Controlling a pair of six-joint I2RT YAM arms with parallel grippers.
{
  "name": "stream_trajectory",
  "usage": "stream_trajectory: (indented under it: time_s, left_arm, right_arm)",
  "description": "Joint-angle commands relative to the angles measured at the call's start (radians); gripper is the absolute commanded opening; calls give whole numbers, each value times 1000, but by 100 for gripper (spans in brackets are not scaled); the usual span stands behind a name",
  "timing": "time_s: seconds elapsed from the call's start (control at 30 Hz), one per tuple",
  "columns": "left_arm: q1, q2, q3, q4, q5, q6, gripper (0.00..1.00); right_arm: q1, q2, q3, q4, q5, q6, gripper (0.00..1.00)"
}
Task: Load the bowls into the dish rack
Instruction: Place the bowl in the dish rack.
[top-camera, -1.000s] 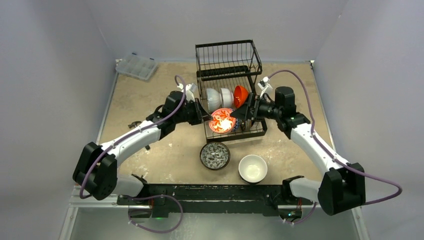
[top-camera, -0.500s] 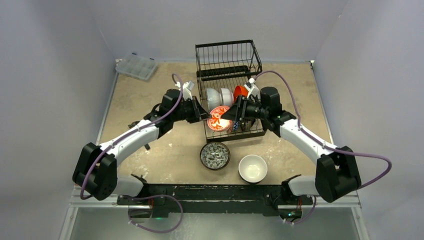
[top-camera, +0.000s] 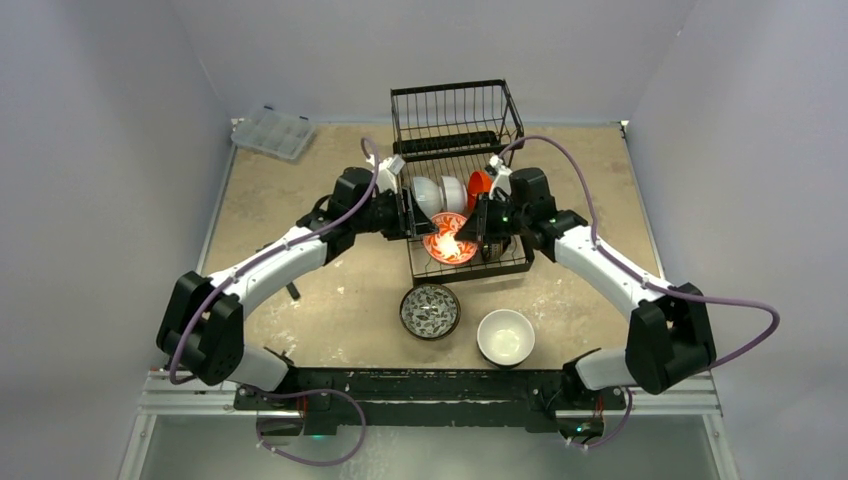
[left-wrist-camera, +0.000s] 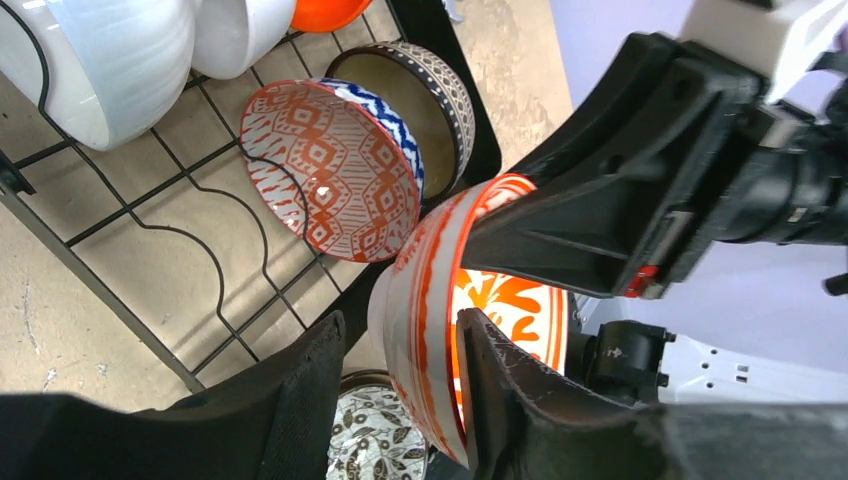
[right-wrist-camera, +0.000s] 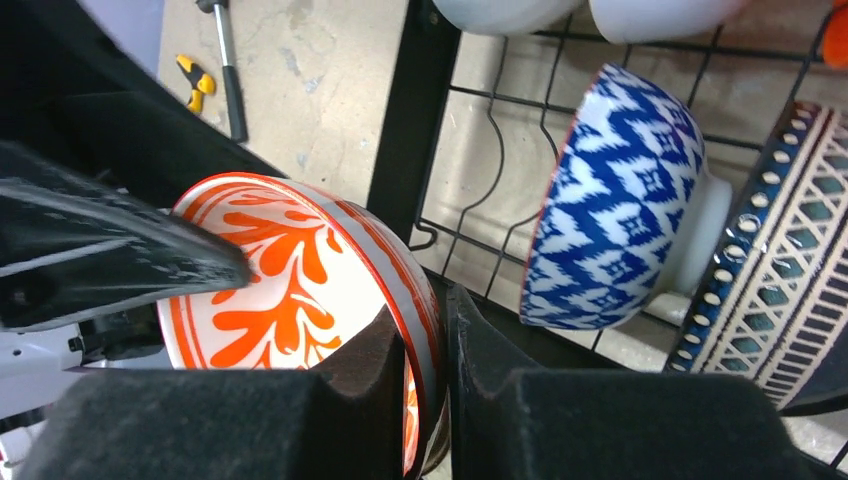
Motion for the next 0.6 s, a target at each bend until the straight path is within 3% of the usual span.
stream_trajectory:
  time_s: [0.0, 0.13, 0.27, 0.33, 0.37, 0.57]
  left_arm:
    - [-5, 52, 51, -115, 10, 84, 49]
    - [-26, 75, 96, -211, -50, 140, 47]
    - [-35, 76, 127, -276, -130, 167, 14]
    - [-36, 78, 139, -298, -151, 178, 4]
    - [-35, 77, 141, -303, -155, 181, 0]
    - [-26, 60, 129, -276, -139, 159, 0]
  right_arm:
    - [22, -51, 116, 45, -59, -13, 10]
    - [30, -46, 137, 18, -37, -33, 12]
    - [36, -47, 154, -11, -8, -51, 16]
    - [37, -48, 160, -21, 7, -58, 20]
    - [37, -50, 162, -25, 11, -62, 26]
    - [37, -85, 138, -12, -31, -40, 79]
